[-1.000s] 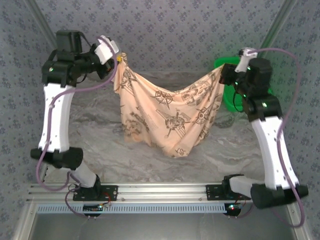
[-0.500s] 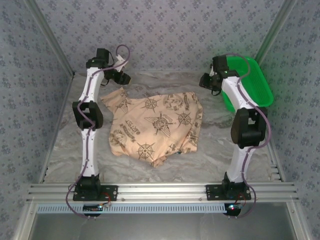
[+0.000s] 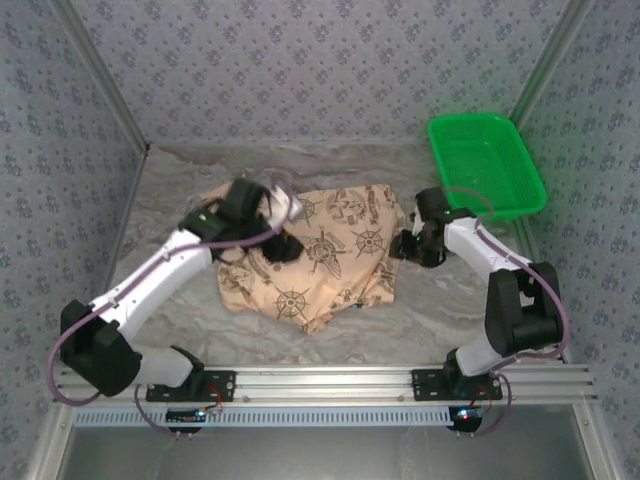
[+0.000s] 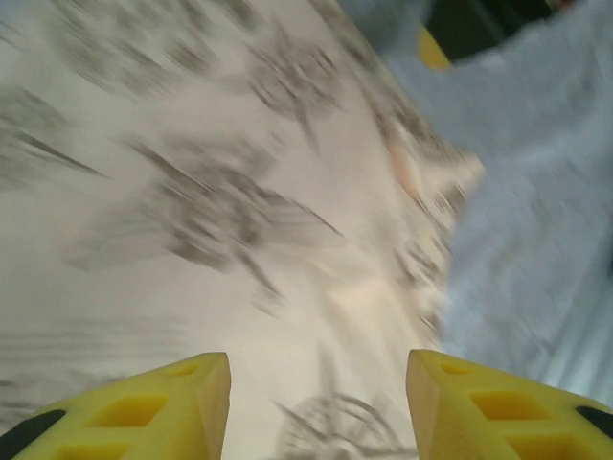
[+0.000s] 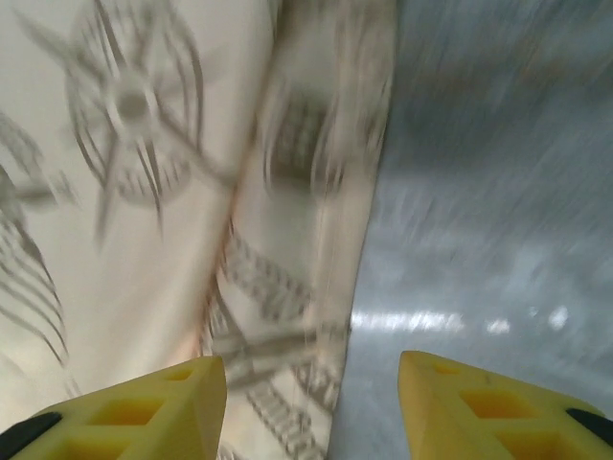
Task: Fold the inside-out t-shirt
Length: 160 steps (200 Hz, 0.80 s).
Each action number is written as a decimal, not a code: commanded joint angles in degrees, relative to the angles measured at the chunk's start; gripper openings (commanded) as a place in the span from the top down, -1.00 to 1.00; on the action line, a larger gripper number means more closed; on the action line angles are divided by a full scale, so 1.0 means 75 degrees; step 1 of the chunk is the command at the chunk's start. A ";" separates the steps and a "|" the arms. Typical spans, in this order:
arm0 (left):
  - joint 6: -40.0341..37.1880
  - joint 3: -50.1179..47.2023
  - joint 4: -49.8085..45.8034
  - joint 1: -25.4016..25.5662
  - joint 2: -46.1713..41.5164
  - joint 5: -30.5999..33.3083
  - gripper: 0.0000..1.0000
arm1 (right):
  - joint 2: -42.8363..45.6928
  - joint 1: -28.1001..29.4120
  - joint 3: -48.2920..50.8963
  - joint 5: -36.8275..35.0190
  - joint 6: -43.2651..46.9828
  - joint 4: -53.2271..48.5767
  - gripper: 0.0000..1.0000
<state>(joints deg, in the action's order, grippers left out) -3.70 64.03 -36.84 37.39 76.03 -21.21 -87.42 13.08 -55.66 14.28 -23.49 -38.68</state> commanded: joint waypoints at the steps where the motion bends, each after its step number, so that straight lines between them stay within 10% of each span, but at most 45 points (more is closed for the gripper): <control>1: 0.1137 -0.0985 0.0313 0.1119 0.0140 0.0339 -0.02 | 0.0008 0.0496 0.0444 0.0329 -0.0392 0.0198 -0.01; 36: 0.2163 -0.2128 0.1326 0.2359 0.0481 0.1136 -0.04 | -0.0638 0.0794 0.0965 0.0400 -0.0736 0.1244 0.05; 64: 0.2364 -0.2221 0.1765 0.2489 0.1243 0.2223 -0.05 | -0.0849 0.0841 0.0931 -0.0143 -0.0617 0.1424 0.61; 81: 0.2056 -0.1997 0.1497 0.2468 0.1611 0.2841 0.49 | -0.0435 0.0855 0.0907 -0.0475 -0.0581 0.1270 1.00; 97: 0.1335 -0.1681 0.0954 0.2340 0.1510 0.3240 1.00 | 0.0128 0.0889 0.0784 -0.0830 -0.0535 0.0957 1.00; 160: -0.1097 -0.0817 0.0066 0.0290 0.0655 0.2063 1.00 | 0.0191 0.0934 -0.0043 -0.2484 0.0498 -0.0446 0.77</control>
<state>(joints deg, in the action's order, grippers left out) -2.46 54.87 -31.75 43.68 81.69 -2.74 -84.18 20.29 -53.80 2.20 -24.47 -36.99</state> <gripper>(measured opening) 0.047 0.059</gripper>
